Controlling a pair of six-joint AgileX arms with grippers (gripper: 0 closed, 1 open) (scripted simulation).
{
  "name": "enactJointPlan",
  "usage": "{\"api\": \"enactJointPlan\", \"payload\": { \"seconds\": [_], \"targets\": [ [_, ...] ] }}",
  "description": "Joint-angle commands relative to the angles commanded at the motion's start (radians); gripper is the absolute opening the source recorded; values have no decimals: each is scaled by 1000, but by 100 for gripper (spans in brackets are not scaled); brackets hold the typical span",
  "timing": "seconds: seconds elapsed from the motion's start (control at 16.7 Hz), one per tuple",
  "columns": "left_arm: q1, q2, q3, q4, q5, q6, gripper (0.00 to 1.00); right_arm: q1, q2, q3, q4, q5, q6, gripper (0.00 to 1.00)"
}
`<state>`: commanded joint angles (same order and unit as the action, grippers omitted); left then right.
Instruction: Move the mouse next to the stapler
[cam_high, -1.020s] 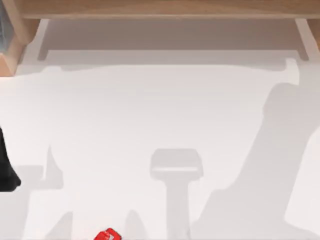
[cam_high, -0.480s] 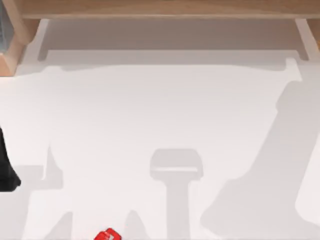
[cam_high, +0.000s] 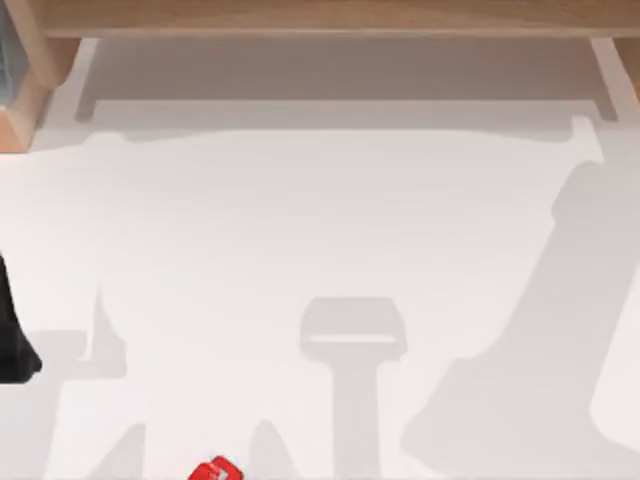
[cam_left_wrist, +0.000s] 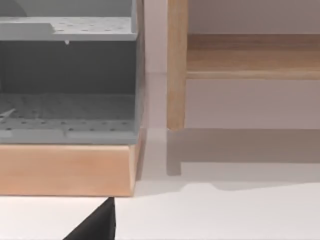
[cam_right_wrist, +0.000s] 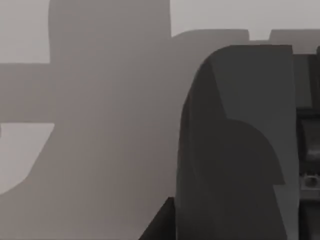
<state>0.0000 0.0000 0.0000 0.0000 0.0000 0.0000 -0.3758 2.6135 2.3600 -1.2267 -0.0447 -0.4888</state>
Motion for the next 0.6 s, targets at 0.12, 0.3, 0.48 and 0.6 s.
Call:
{"api": "enactJointPlan", "payload": {
  "seconds": [0.12, 0.3, 0.48, 0.6],
  "targets": [
    [0, 0, 0, 0, 0, 0, 100, 0, 0, 0, 0, 0, 0, 17],
    [0, 0, 0, 0, 0, 0, 100, 0, 0, 0, 0, 0, 0, 0],
    [0, 0, 0, 0, 0, 0, 100, 0, 0, 0, 0, 0, 0, 0],
    [0, 0, 0, 0, 0, 0, 100, 0, 0, 0, 0, 0, 0, 0]
  ]
}}
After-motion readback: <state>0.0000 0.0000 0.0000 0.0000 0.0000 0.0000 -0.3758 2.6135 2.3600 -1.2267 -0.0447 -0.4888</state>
